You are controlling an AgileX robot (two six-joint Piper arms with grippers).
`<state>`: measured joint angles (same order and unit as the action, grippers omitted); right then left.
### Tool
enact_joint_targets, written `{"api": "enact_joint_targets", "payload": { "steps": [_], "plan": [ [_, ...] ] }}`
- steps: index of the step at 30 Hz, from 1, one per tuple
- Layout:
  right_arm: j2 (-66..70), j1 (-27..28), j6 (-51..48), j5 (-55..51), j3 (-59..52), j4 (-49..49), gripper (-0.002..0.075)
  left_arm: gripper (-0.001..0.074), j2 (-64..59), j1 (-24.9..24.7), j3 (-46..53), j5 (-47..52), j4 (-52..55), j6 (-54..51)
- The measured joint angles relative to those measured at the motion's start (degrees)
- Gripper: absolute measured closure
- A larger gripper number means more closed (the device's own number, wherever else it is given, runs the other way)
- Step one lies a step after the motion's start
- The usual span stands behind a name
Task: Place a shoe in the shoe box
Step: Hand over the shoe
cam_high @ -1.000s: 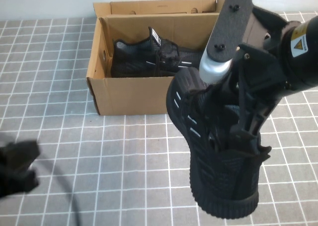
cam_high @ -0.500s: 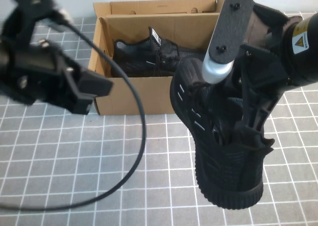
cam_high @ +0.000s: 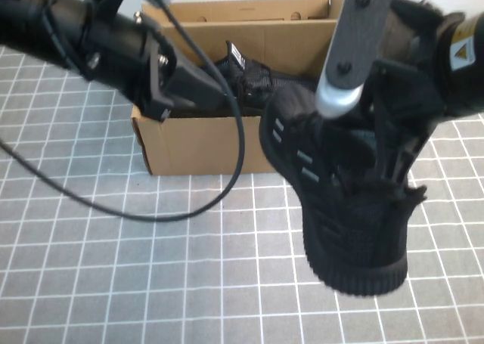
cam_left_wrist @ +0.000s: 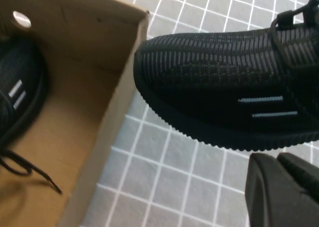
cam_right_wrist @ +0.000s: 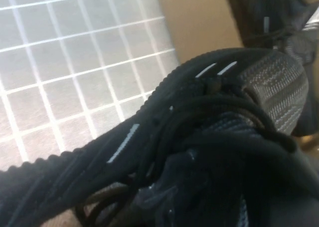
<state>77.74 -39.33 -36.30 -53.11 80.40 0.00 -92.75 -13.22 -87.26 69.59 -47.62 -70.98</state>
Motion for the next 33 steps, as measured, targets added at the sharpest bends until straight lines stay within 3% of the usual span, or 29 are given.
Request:
{"api": "enact_joint_targets", "payload": {
  "steps": [7,17,24,27,33],
  "plan": [
    [0.00,2.48,-5.41,1.01,0.00,3.04,0.0727,0.0737,-3.84,-0.82,-5.03,0.13,-3.42,-3.59],
    [0.00,2.48,-26.23,-6.53,3.05,13.72,0.0727,0.0737,-3.96,-7.53,-5.49,0.42,4.16,-3.35],
    [0.00,2.48,-29.55,-9.03,4.91,14.72,0.0727,0.0730,-3.96,-9.88,-5.49,0.53,5.65,-3.12],
    [0.00,2.48,-29.69,-9.64,4.91,13.70,0.0727,0.0686,-3.96,-11.06,-5.49,0.53,7.33,-3.12],
    [0.00,2.53,-29.81,-9.90,4.91,10.47,0.0727,0.0472,0.12,-11.78,-5.49,0.67,10.73,-2.65]
  ]
}}
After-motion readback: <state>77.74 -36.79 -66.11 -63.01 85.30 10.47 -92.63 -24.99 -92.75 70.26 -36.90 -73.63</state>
